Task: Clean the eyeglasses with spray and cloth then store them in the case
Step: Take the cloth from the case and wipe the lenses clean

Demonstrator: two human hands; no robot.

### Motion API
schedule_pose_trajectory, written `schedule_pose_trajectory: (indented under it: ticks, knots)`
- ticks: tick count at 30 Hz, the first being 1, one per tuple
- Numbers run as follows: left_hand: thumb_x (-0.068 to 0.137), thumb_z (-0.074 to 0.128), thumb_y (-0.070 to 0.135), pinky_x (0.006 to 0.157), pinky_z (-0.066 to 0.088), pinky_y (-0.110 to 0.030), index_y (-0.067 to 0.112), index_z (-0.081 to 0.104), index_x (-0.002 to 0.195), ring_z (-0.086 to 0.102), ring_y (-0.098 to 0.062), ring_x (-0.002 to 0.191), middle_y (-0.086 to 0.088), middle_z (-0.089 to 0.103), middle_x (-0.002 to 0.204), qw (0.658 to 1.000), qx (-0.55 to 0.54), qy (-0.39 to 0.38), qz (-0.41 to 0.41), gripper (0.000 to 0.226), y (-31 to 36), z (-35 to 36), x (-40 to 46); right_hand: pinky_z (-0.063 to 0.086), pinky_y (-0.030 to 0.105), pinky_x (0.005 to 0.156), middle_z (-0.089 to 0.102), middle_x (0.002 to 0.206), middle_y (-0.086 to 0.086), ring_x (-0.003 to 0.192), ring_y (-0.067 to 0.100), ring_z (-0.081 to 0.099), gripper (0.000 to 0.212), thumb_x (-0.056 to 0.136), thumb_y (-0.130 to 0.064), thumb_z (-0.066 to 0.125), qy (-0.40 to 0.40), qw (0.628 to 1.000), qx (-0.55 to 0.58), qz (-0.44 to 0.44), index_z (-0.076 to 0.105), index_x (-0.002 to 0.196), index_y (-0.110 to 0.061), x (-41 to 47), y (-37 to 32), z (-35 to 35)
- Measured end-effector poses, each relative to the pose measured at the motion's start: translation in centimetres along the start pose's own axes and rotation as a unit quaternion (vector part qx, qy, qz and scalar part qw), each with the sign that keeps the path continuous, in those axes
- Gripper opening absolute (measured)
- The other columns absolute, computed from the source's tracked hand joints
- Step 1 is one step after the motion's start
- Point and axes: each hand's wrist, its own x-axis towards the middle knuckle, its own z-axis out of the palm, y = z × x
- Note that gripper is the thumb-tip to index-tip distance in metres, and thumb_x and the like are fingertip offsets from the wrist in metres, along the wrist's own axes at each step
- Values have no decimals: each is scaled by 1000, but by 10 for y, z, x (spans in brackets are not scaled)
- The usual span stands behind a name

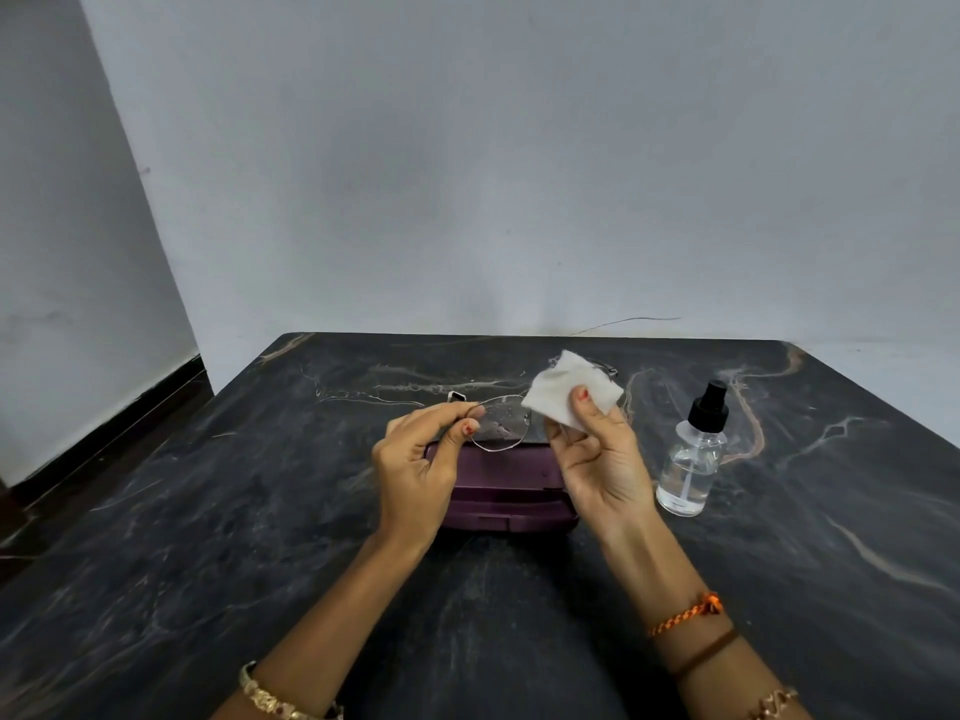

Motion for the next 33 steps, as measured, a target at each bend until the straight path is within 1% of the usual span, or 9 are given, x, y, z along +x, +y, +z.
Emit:
schedule_pose_trajectory:
  ticks: [4,8,12,18,20,22,25,29,33]
  knots:
    - [74,64,3,78,50,-57,11,65,94,64,-3,84,4,67,85,1000,-12,12,6,21,-3,-1,1,58,21,68,74,72,-2,72,8,70,24,64,-4,57,-40,996,-80,-13,60,87,-7,2,-4,-3]
    - [76,63,3,80,48,-61,17,65,91,65,-13,84,4,68,84,1000,-23,14,-8,21,-3,-2,3,57,19,65,74,68,-2,69,7,70,23,54,-8,68,-42,988,-144,-38,69,76,-10,1,-7,-4]
    - [76,63,7,85,47,-58,33,64,84,64,-3,84,25,68,79,999,-14,6,-38,28,-1,-4,6,55,16,56,74,65,-2,64,7,70,27,39,-23,77,-36,982,-180,-55,75,64,-14,1,-11,-6]
    - [78,64,1,86,48,-56,35,64,81,65,-10,86,21,69,78,998,-19,0,-64,34,-1,-2,5,53,15,52,73,60,-4,58,7,68,27,37,-24,79,21,964,-258,-55,74,62,-15,1,-19,-7]
    - [78,64,7,86,47,-55,38,64,81,66,-14,88,23,70,78,998,-20,-3,-65,31,-1,-2,4,54,19,53,73,60,-3,56,9,67,23,47,-17,75,53,974,-217,-29,70,69,-13,1,-18,-6]
    - [77,62,13,86,48,-54,39,64,82,66,-15,89,20,70,79,998,-16,-8,-55,27,0,-1,4,52,17,50,71,61,-4,54,9,66,16,64,-15,68,87,991,-98,12,64,79,-14,2,-12,-5]
    - [75,62,12,86,47,-44,35,64,84,62,0,86,21,67,83,1000,6,-11,-19,25,0,0,3,50,19,53,70,59,-3,52,8,66,6,81,-19,59,121,991,33,38,59,83,-14,2,-4,-3]
    - [73,63,8,83,43,-36,17,68,85,58,10,86,14,70,82,999,33,-10,14,16,-4,-2,5,53,18,54,72,62,-3,55,8,67,10,75,-16,60,77,996,41,21,60,85,-13,1,0,-2]
    - [72,64,7,84,42,-35,18,67,85,59,10,86,10,68,81,999,34,-8,19,17,-5,-4,8,56,18,57,73,65,-3,63,6,69,20,65,-5,58,16,1000,-16,5,60,84,-13,2,3,-1]
